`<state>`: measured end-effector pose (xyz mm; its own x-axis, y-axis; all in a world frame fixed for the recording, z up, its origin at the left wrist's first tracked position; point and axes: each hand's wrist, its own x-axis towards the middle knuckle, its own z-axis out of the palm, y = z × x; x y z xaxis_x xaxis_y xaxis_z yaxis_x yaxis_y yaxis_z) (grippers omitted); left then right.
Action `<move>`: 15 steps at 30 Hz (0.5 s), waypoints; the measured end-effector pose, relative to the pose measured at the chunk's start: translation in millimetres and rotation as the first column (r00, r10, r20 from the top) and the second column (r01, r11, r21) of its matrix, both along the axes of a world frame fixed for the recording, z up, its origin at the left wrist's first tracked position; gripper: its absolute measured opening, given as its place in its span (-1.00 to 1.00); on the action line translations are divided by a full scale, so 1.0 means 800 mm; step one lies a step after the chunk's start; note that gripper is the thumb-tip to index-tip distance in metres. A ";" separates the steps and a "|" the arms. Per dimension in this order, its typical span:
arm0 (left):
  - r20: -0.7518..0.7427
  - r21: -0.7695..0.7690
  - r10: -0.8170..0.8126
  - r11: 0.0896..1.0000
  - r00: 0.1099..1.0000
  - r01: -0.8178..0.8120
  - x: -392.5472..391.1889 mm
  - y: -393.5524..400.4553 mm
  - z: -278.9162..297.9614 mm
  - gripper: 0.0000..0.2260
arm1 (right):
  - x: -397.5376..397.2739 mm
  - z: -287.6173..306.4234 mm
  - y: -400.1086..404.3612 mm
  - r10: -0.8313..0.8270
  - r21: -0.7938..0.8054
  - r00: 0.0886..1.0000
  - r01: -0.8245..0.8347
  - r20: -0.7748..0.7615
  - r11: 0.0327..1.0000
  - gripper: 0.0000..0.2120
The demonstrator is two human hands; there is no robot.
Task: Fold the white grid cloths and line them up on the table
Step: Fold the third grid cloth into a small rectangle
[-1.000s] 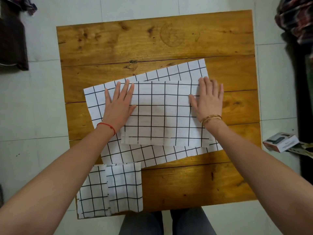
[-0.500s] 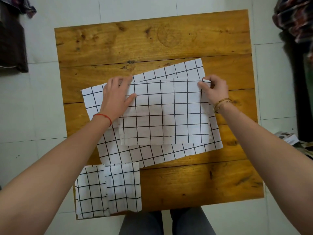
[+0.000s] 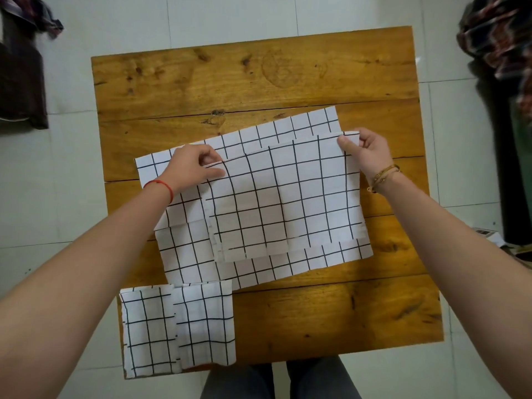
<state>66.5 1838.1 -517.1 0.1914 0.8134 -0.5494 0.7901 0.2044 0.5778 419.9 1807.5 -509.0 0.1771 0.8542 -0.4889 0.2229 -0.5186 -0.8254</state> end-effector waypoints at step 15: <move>0.151 -0.198 0.361 0.923 0.921 -0.329 -0.014 -0.018 0.004 -0.47 | -0.009 -0.004 -0.010 -0.135 0.011 0.971 0.136 0.196 0.991 -0.53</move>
<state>55.3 1823.8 -513.8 0.0239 0.7474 -0.6640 0.5385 0.5500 0.6384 412.7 1799.4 -512.0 0.3837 0.8144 -0.4354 0.3074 -0.5572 -0.7714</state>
